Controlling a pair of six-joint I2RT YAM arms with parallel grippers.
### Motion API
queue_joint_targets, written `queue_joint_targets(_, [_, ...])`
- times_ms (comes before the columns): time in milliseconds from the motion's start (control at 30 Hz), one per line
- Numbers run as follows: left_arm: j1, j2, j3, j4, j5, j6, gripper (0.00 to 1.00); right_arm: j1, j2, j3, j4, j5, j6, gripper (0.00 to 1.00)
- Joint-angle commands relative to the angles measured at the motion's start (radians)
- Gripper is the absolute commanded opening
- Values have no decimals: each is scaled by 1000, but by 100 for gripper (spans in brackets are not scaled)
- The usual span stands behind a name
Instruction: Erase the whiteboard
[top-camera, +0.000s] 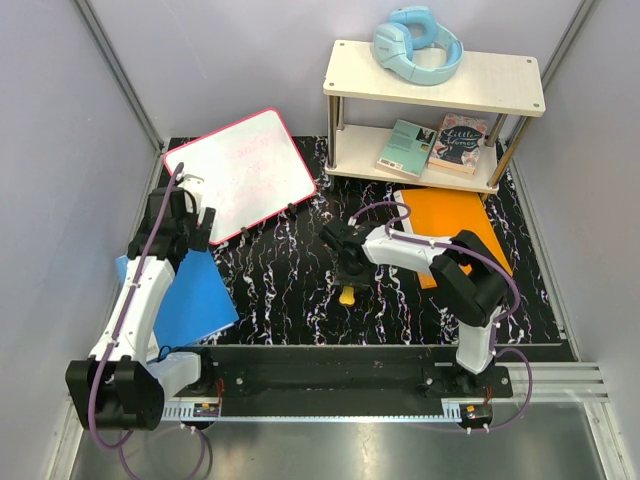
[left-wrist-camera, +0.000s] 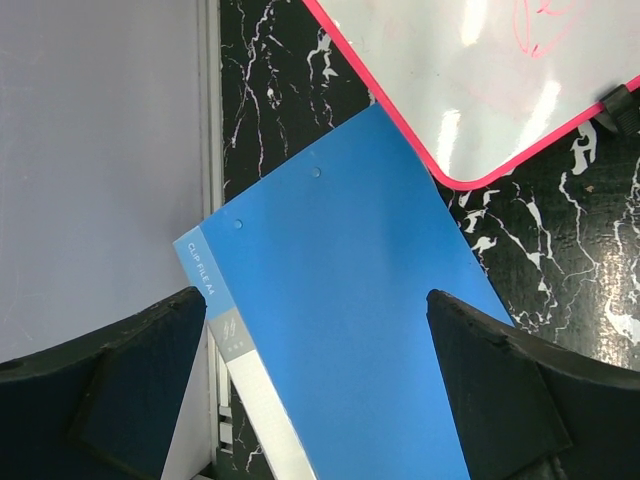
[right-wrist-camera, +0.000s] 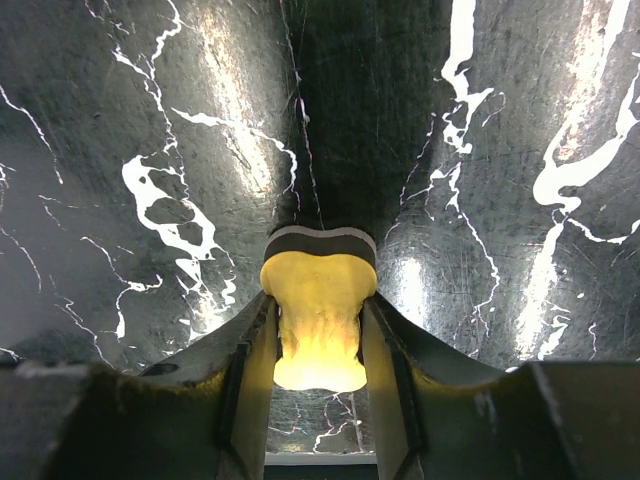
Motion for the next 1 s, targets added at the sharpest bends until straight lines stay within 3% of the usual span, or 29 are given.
queue_joint_targets(0, [3, -4, 45, 7, 41, -7, 99, -1, 20, 24, -9, 5, -9, 44])
queue_joint_targets(233, [45, 22, 36, 7, 88, -13, 99, 4, 32, 35, -9, -3, -17, 40])
queue_joint_targets(300, [61, 49, 31, 3, 159, -2, 99, 2, 35, 38, -9, -3, -17, 26])
queue_joint_targets(467, [129, 162, -4, 19, 274, 26, 99, 2, 17, 19, 43, -38, -34, 12])
queue_joint_targets(700, [489, 432, 129, 30, 786, -56, 99, 4, -18, 32, 163, -44, -98, 4])
queue_joint_targets(867, [569, 575, 215, 85, 1038, -80, 99, 2, -73, 50, 362, -62, -202, 3])
queue_joint_targets(967, [580, 640, 255, 121, 1186, -108, 99, -10, -37, 151, 409, -64, -248, 3])
